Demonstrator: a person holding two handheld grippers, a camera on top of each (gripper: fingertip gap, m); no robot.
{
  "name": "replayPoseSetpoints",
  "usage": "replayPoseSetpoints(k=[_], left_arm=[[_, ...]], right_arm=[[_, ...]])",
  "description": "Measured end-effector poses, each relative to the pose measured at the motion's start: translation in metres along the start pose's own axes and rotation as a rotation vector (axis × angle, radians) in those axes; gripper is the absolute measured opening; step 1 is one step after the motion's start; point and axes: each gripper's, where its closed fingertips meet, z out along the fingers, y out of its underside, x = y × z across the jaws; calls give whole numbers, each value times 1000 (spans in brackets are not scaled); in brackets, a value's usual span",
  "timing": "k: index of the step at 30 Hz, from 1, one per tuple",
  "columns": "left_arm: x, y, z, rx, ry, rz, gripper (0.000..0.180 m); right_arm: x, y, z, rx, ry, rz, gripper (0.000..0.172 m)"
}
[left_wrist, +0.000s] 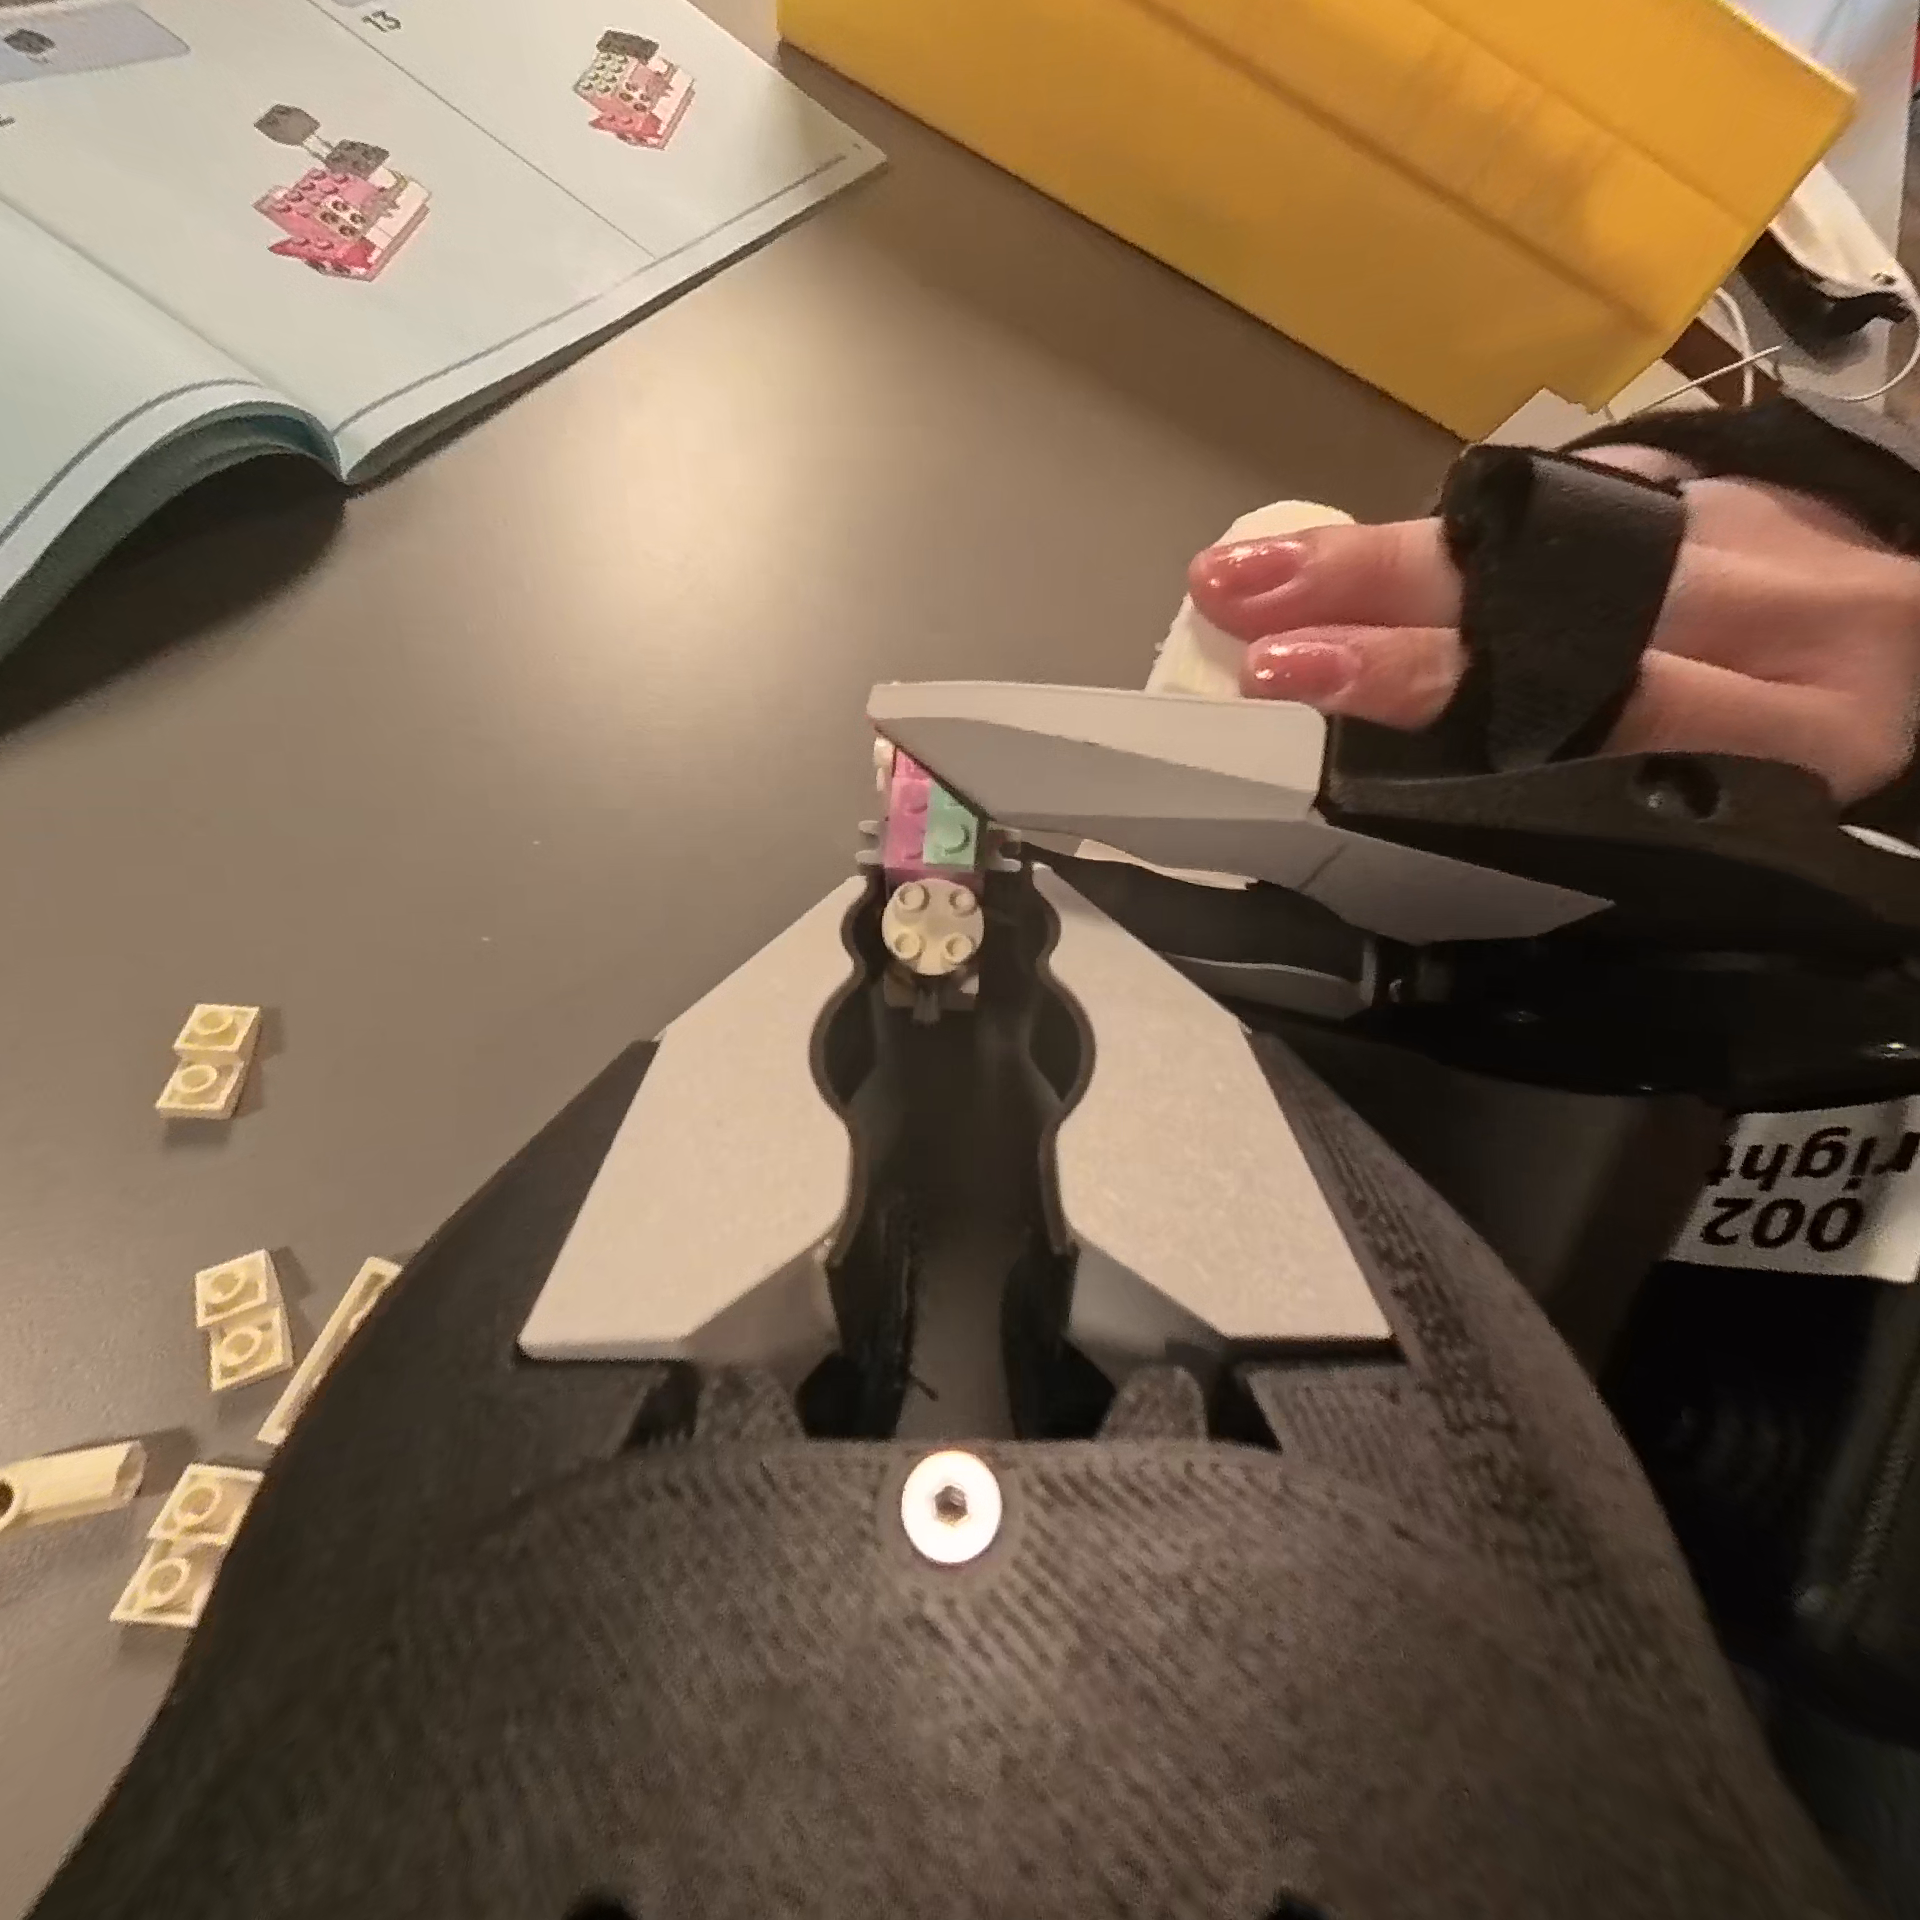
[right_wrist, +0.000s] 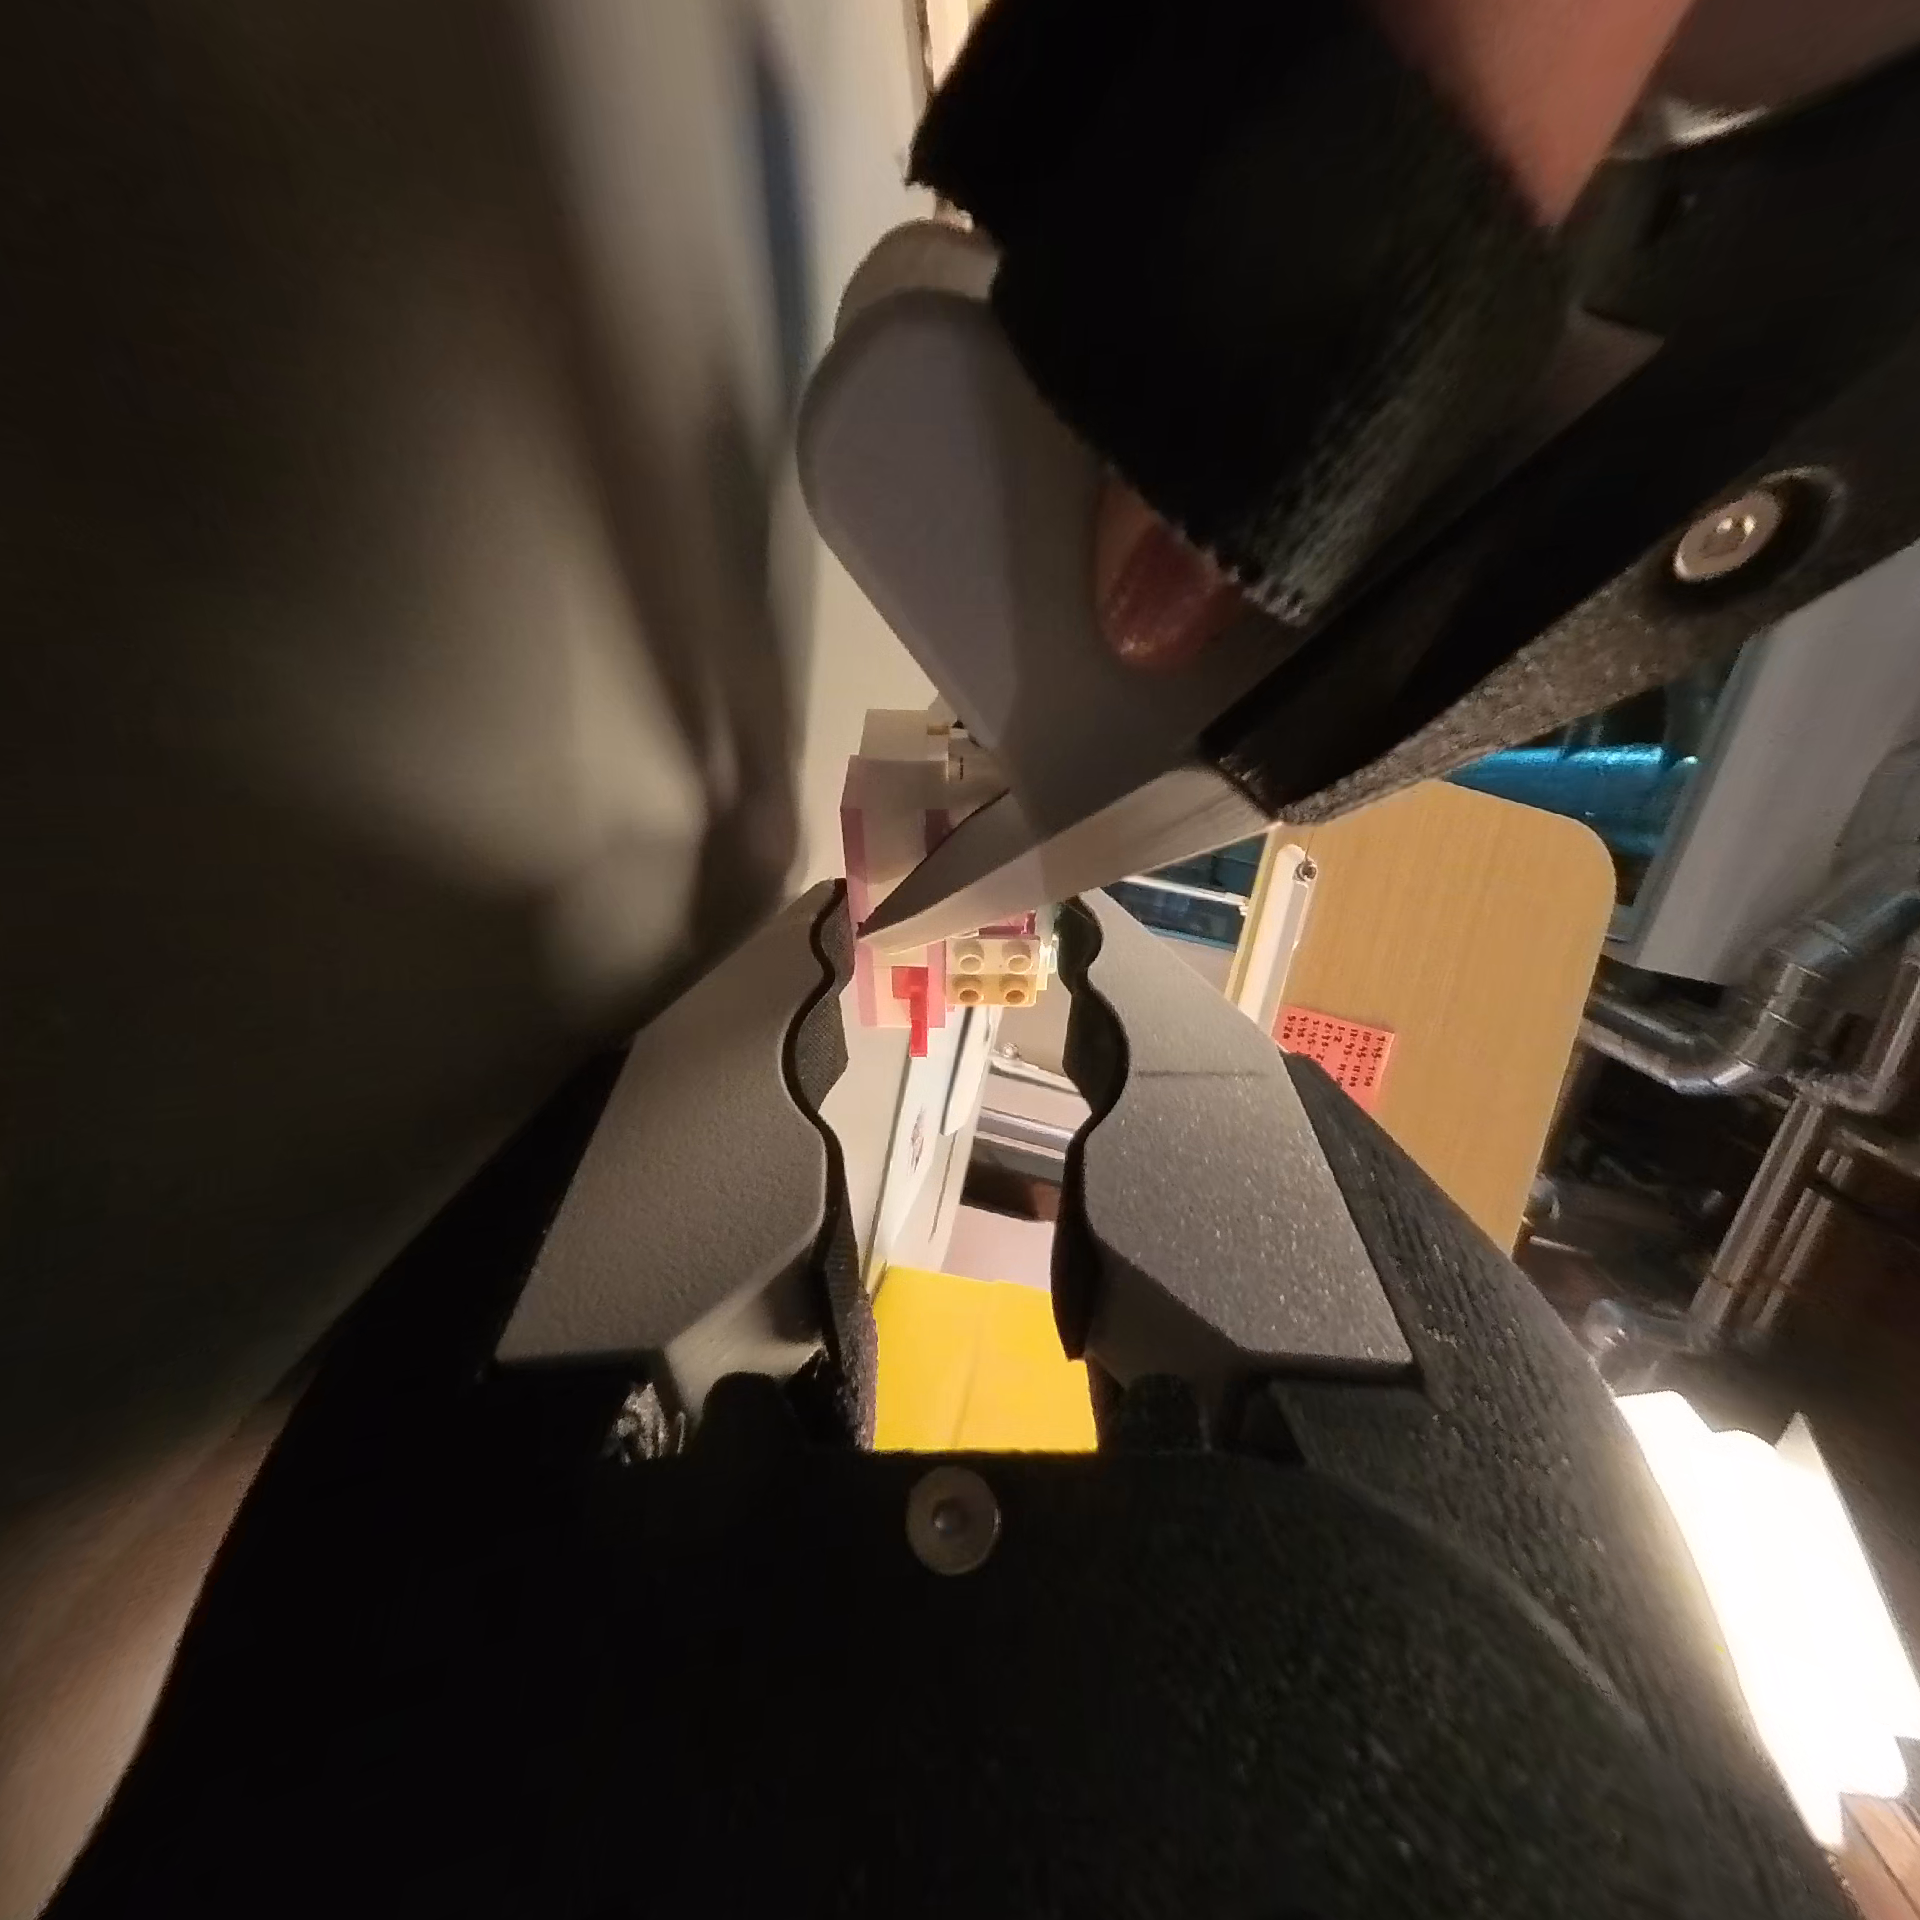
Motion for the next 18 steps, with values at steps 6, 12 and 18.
replayPoseSetpoints(k=[6, 12, 18], left_arm=[[1, 0, 1, 2, 18, -16, 23], [1, -1, 0, 10, 17, -17, 23], [0, -2, -1, 16, -6, 12, 23]], right_arm=[[1, 1, -2, 19, 25, -15, 38], [2, 2, -2, 11, 41, -19, 38], [4, 3, -3, 10, 48, 2, 39]])
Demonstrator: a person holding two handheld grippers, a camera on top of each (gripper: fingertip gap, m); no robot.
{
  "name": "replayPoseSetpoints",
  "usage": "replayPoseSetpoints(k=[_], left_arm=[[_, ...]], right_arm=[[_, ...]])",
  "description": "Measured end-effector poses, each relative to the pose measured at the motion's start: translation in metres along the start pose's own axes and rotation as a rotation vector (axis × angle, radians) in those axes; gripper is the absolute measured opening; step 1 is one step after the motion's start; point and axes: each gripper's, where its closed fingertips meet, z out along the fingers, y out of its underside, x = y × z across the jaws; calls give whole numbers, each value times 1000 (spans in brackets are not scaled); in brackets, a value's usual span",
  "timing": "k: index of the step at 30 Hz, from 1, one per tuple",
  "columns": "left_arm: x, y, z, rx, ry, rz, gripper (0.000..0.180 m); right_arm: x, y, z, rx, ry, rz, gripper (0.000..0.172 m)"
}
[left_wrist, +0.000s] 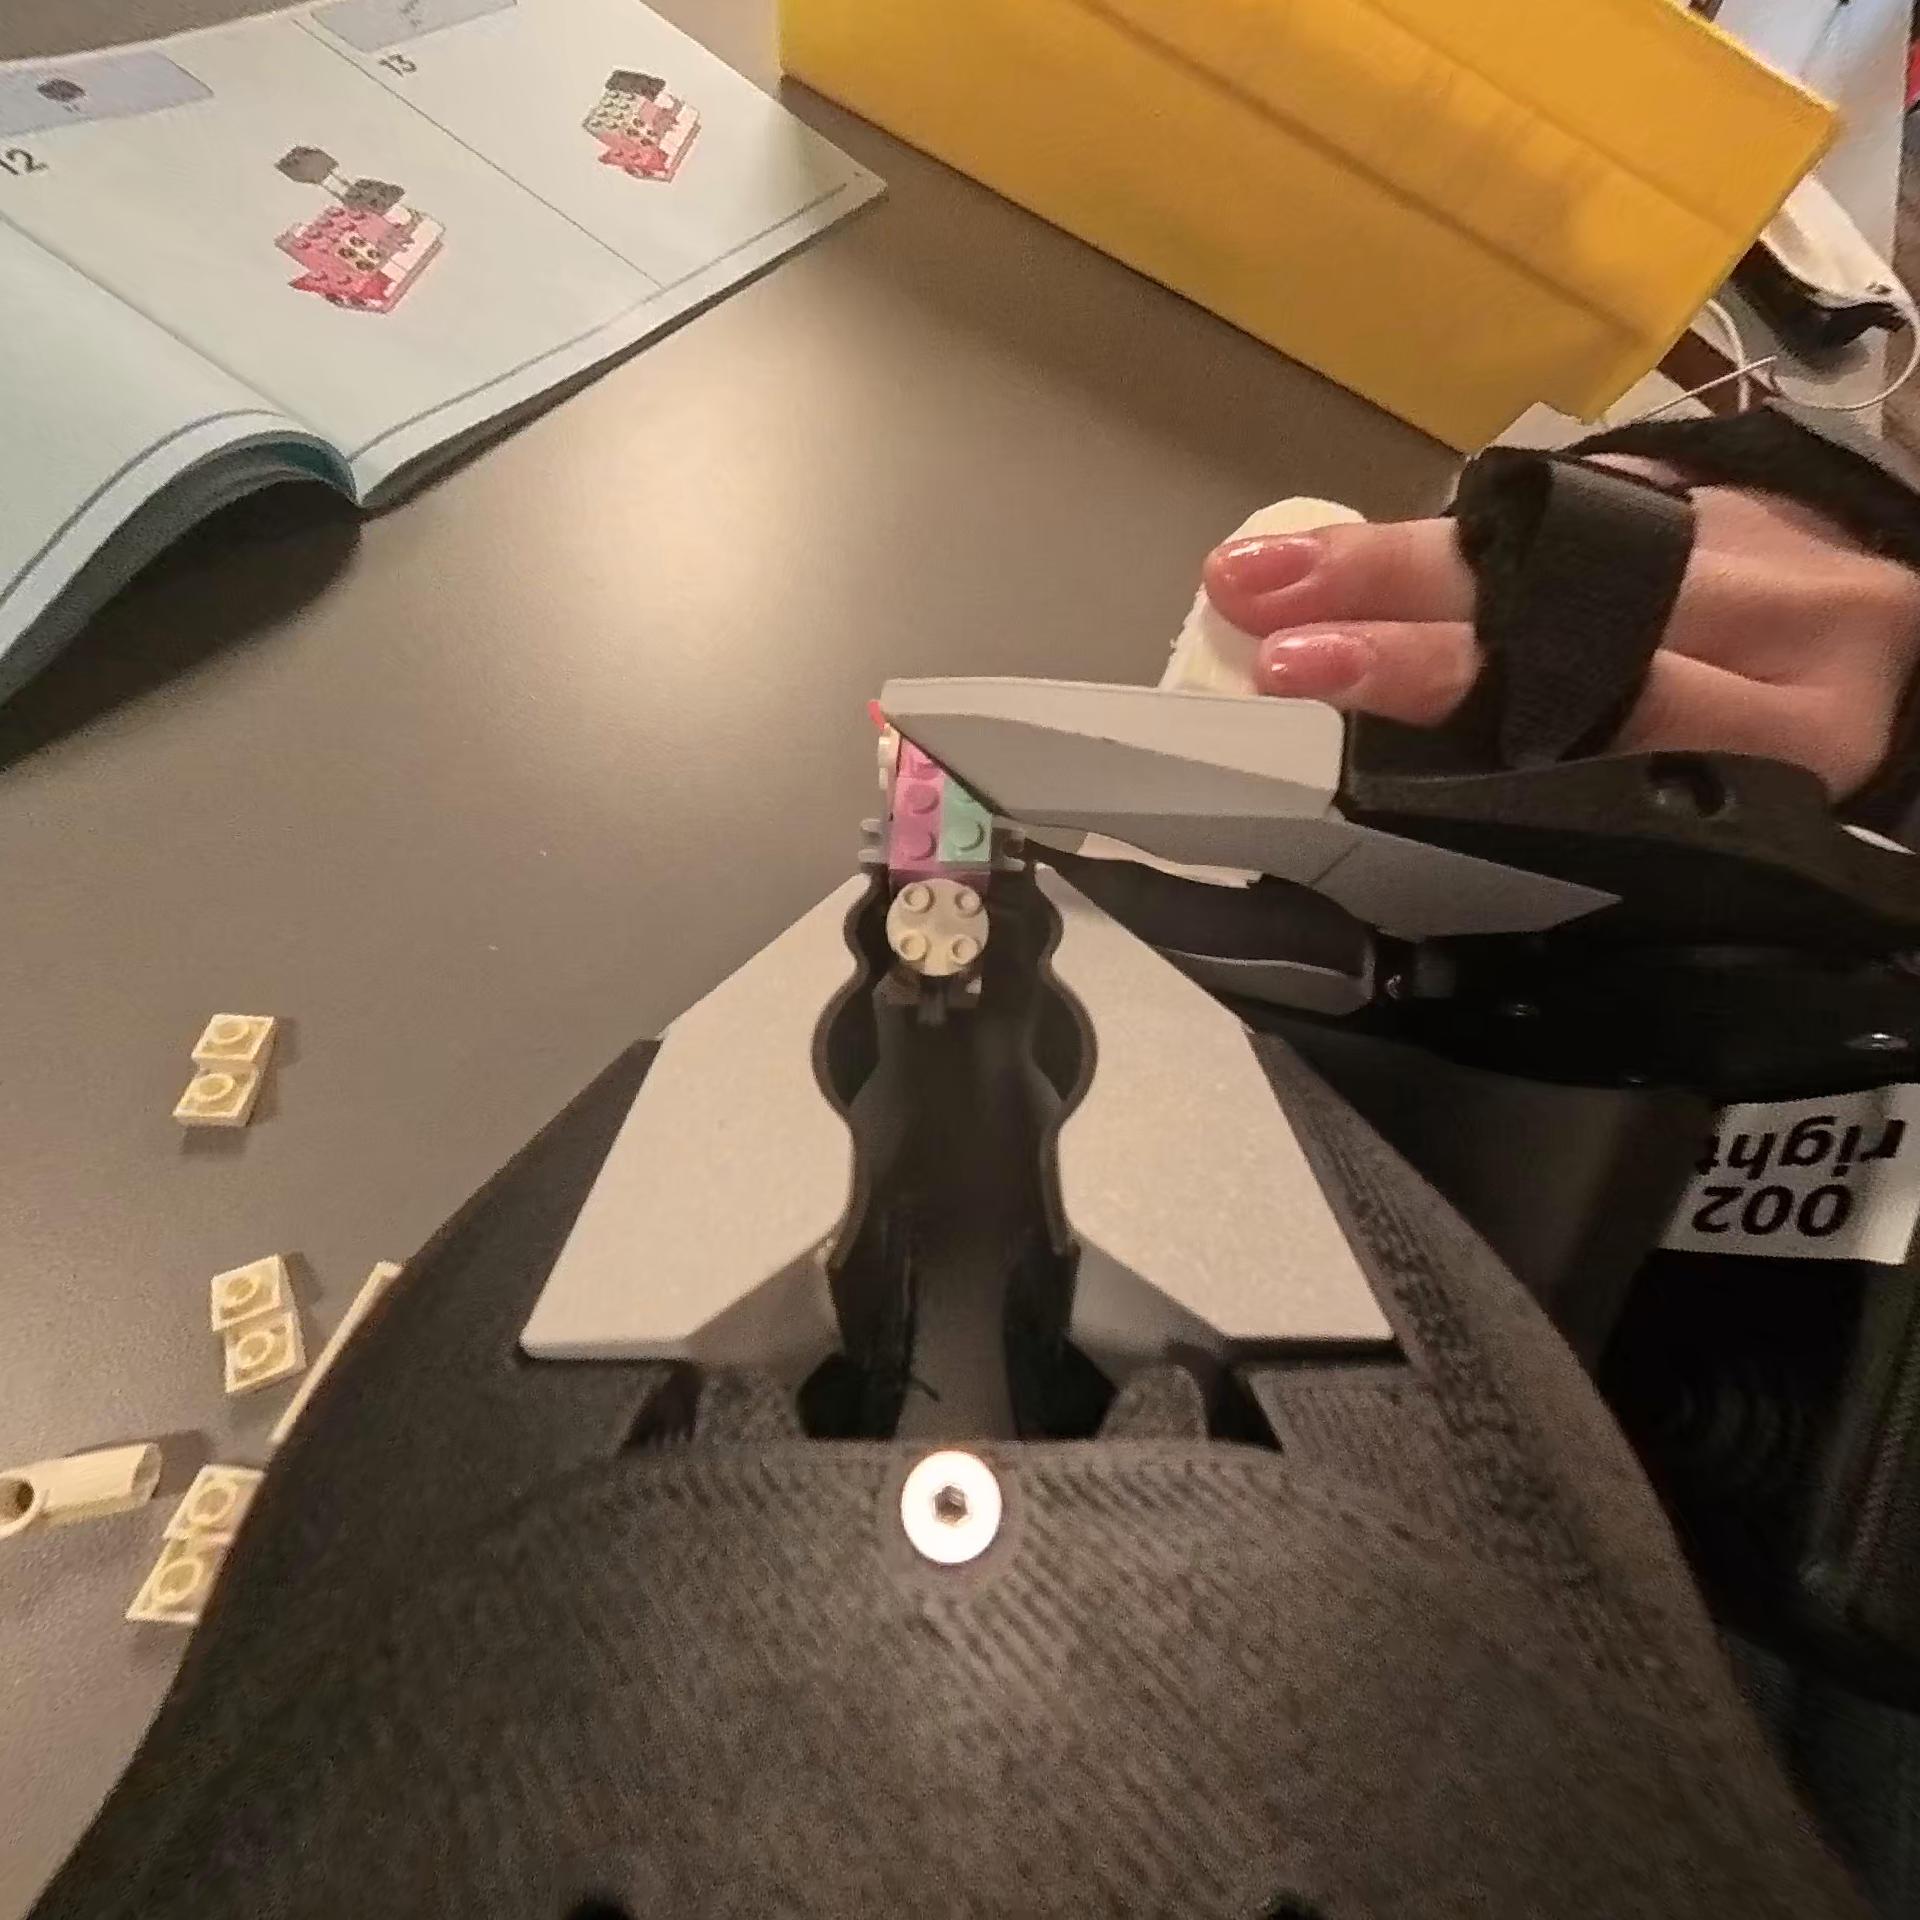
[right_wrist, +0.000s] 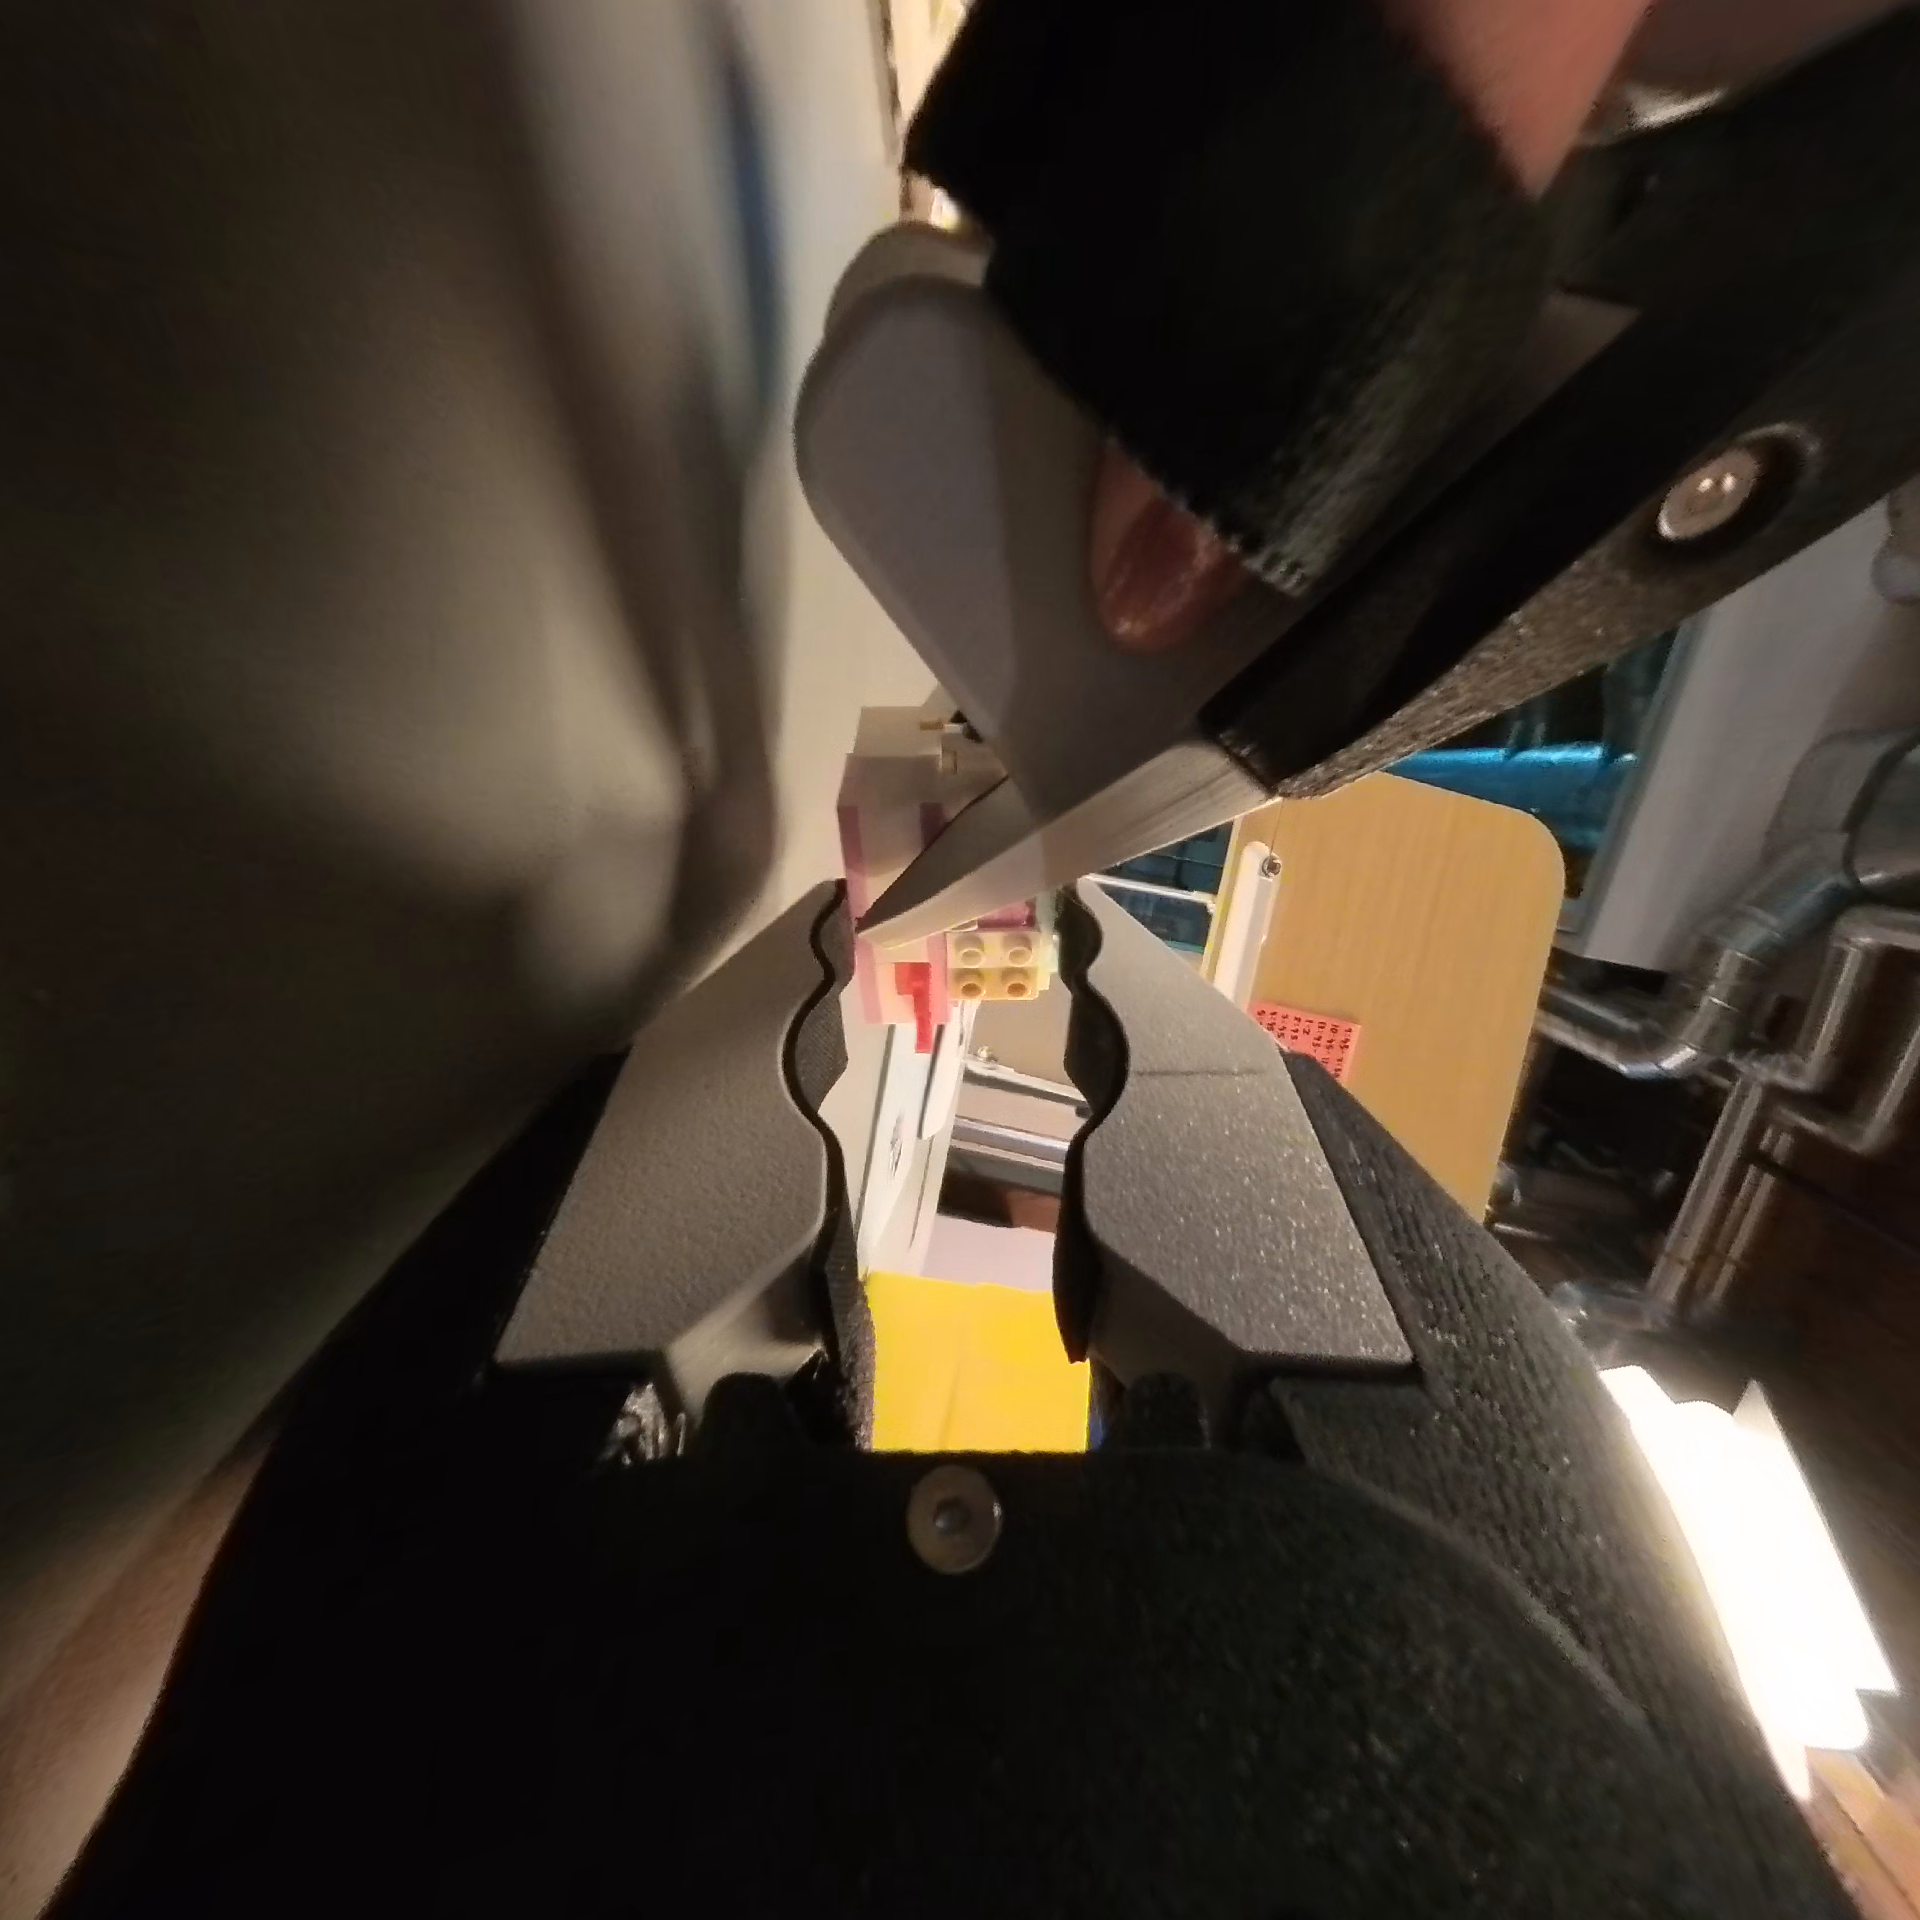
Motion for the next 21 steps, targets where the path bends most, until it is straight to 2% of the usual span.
replayPoseSetpoints(k=[4, 9, 11, 16, 18, 21], left_arm=[[-1, -2, -2, 13, -7, 6, 24], [-1, -2, -3, 11, -5, 19, 23], [2, -2, -4, 6, 24, 39, 23], [18, -1, -14, -9, 168, 86, 23], [24, -1, -19, -5, 234, 80, 23], [27, 0, -22, -8, 264, 91, 23]], right_arm=[[2, 1, -1, 7, 12, 29, 44], [7, 4, -4, 52, 3, 128, 68], [8, 2, -8, 141, -47, 223, 72], [24, -9, -43, 516, -224, 469, 76], [28, -7, -52, 566, -250, 456, 75], [19, -3, -56, 570, -272, 316, 73]])
